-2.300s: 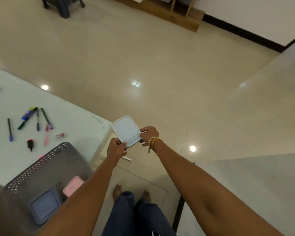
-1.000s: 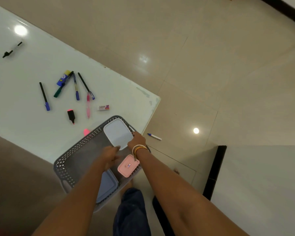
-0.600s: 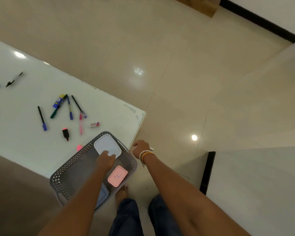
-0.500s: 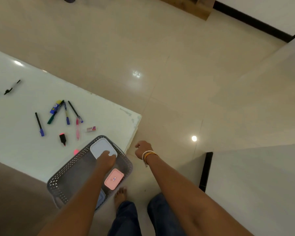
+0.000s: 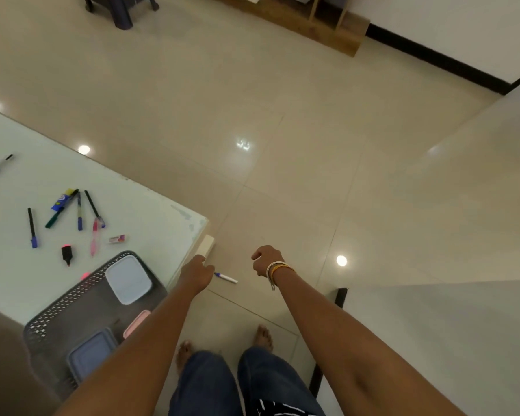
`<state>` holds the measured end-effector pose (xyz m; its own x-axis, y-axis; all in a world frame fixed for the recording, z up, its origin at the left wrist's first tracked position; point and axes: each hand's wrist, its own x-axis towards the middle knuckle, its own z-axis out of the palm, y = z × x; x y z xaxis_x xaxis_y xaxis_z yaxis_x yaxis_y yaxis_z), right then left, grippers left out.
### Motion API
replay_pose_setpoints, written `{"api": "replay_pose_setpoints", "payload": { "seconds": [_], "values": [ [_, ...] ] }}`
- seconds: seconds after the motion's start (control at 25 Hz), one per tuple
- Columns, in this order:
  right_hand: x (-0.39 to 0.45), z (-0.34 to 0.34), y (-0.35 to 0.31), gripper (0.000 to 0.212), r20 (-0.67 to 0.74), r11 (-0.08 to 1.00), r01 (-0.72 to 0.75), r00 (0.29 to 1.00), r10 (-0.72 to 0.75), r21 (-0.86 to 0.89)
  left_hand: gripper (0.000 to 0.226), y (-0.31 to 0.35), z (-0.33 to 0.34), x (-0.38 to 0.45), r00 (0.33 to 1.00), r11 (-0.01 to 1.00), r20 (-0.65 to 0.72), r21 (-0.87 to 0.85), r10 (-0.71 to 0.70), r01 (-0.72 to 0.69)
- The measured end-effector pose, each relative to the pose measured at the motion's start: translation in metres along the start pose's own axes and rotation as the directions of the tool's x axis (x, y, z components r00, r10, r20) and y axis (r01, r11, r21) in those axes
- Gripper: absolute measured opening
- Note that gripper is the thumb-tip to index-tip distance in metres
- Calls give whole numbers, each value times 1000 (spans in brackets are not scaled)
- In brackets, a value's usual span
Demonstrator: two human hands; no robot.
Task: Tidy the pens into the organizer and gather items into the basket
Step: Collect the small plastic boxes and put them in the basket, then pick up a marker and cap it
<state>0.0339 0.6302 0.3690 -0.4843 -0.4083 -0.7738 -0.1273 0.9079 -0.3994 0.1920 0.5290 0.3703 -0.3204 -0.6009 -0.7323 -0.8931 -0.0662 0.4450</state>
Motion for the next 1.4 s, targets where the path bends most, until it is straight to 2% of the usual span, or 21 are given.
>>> {"api": "replay_pose_setpoints", "payload": {
  "seconds": [0.2,0.4,0.6,0.72,0.88,1.0,1.04,1.12,1.24,1.32,1.4],
  "values": [
    [28,-1,25,28,10,1000,-6,1000,6,12,48,7,29,13,999,1000,-37,10,27,-27],
    [127,68,62,29,19,1000,-4,1000,4,-5,48,-27,96,89,979,994,-169,21,110,-108],
    [298,186,132,27,68,976,61,997,-48,-210,51,-120,217,242,989,991,-114,101,93,-82],
    [395,248,173,34,128,890,164,985,-120,-425,51,-175,270,327,989,979,-140,202,55,-26],
    [462,317,206,38,172,753,290,957,-234,-590,59,-222,306,399,981,906,-188,422,56,29],
    [478,338,216,25,148,724,345,935,-323,-597,60,-231,310,422,976,918,-210,397,61,28],
    [478,333,215,25,130,740,344,934,-332,-578,59,-226,308,425,975,930,-215,367,48,35],
    [467,315,213,23,79,841,277,959,-272,-464,57,-204,299,411,979,948,-205,314,22,44],
    [421,262,196,23,-41,991,72,996,-77,-111,56,-161,277,364,986,986,-163,158,-31,57],
    [380,221,181,23,-70,989,-14,997,24,146,54,-125,255,323,993,998,-117,43,-31,36],
    [321,179,164,14,-66,926,-62,993,93,372,48,-95,228,270,997,999,-76,20,26,-25]
  ]
}}
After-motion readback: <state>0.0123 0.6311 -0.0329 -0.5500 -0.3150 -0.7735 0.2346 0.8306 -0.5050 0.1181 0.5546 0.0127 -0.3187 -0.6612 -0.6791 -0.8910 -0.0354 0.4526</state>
